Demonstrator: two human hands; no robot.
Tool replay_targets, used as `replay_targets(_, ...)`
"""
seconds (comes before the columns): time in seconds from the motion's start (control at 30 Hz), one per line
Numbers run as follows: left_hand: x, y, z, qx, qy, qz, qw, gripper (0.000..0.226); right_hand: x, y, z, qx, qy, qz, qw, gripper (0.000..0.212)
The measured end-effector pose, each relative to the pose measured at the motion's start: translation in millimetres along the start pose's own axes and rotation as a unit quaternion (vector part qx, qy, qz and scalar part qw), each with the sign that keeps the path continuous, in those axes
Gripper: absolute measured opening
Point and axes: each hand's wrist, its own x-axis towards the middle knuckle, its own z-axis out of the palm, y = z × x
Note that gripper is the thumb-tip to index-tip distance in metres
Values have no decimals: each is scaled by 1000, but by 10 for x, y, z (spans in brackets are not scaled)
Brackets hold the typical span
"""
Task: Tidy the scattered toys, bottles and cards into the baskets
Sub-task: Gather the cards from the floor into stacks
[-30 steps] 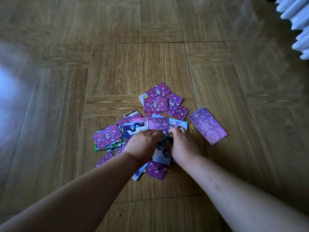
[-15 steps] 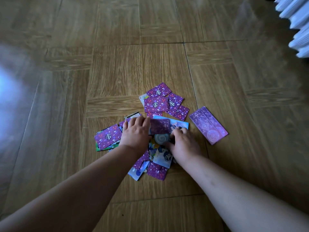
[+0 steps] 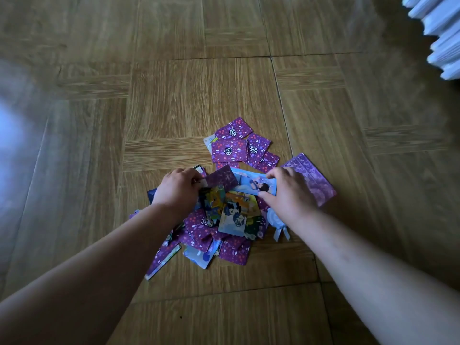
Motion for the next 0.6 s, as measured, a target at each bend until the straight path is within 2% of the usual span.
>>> replay_targets(0.07,-8,-10,-18,18,-3,1,1000,18,191,-114,67,-55,-46,8,997,55)
replay_targets(0.17,-30,-34,-75,33,1,-4,999,19,383,-180,57,-101,-117,80,985,76)
replay_targets(0.27,-65,-24,-104,26,1,-9,1000,18,382,-176,38,-142,-162,101,971,69)
replay_targets(0.37,-94,31,-144,19,5,-4,1000,15,227,-80,-8,-81,-133,98,983,47)
replay_targets(0.43,-86,36,-182,16,4,9,1000,14,119,65,-97,-35,-82,129,988,39)
replay_targets(0.53,-66,4,-212,19,-11,25,999,13,14,368,-218,-32,-21,196,980,45)
replay_targets(0.6,-62,-42,-223,61,-11,12,998,20,-80,422,-244,-79,27,199,976,59)
